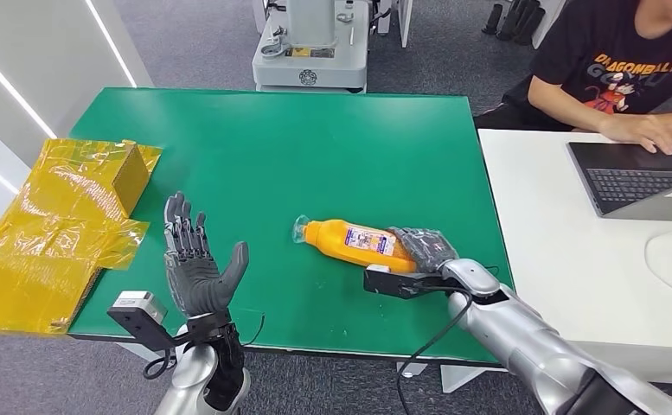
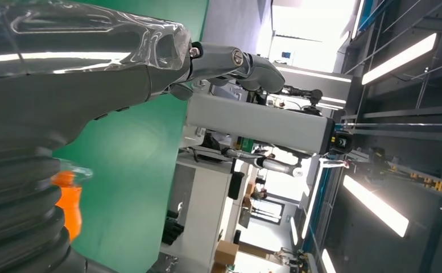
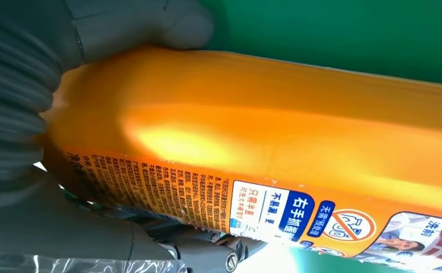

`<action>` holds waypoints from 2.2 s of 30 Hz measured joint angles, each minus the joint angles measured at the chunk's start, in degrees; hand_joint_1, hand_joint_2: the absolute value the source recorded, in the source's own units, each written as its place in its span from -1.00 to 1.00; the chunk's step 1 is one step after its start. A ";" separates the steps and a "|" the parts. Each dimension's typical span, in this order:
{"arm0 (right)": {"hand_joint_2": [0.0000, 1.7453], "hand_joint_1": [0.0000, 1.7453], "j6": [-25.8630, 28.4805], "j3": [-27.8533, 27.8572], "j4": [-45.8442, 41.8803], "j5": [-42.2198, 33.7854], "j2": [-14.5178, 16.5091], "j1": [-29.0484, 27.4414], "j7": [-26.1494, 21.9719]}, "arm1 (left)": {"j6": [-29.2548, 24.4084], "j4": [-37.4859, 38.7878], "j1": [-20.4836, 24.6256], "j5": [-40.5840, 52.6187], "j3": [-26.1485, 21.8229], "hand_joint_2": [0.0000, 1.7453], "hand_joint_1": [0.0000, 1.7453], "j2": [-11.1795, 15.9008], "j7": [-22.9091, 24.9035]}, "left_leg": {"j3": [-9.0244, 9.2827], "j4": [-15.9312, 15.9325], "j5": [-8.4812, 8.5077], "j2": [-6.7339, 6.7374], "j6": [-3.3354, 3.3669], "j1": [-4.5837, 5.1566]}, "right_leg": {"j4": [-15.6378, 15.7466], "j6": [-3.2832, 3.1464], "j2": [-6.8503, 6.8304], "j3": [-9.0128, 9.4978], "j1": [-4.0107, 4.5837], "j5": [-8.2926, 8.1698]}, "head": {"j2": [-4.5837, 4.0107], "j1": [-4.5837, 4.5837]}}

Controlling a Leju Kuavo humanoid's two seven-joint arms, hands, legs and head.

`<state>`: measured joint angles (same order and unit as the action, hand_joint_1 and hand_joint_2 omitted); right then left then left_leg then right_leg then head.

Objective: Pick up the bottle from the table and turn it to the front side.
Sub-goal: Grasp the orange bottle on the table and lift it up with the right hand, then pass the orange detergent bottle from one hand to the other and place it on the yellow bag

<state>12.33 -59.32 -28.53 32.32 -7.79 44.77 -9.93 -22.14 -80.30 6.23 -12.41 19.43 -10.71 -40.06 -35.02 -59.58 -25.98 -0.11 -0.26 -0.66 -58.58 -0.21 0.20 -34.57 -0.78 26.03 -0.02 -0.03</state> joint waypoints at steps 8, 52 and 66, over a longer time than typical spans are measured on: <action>1.00 1.00 15.52 9.82 -6.23 -2.12 2.20 -5.05 -7.76 | 1.55 0.73 0.34 0.03 0.37 1.00 -1.00 -0.04 0.00 | -0.03 0.02 0.00 0.00 0.00 -0.01 | 0.00 0.00 -0.01 -0.06 0.01 0.02 | 0.00 -0.01; 1.00 1.00 -6.42 16.37 -20.27 -4.43 8.81 -12.77 -18.45 | 12.62 9.65 10.12 -4.85 7.03 1.00 -1.00 0.99 8.28 | -0.07 0.02 -0.02 0.00 0.03 0.00 | 0.00 0.00 -0.01 -0.06 0.00 0.02 | 0.00 0.01; 1.00 1.00 -9.60 13.92 -16.99 -4.12 8.90 -10.08 -19.77 | 12.81 9.66 8.90 -3.45 6.76 1.00 0.90 1.53 8.26 | -0.07 0.02 -0.02 0.00 0.03 0.00 | 0.00 0.00 -0.01 -0.07 0.00 0.02 | 0.00 -0.01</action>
<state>2.73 -45.40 -45.52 28.20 1.11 34.69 -29.70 -9.33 -70.64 15.13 -15.87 26.19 -9.18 -31.80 -35.09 -59.56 -26.00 -0.12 -0.23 -0.65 -58.58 -0.21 0.19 -34.64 -0.77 26.05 -0.02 -0.03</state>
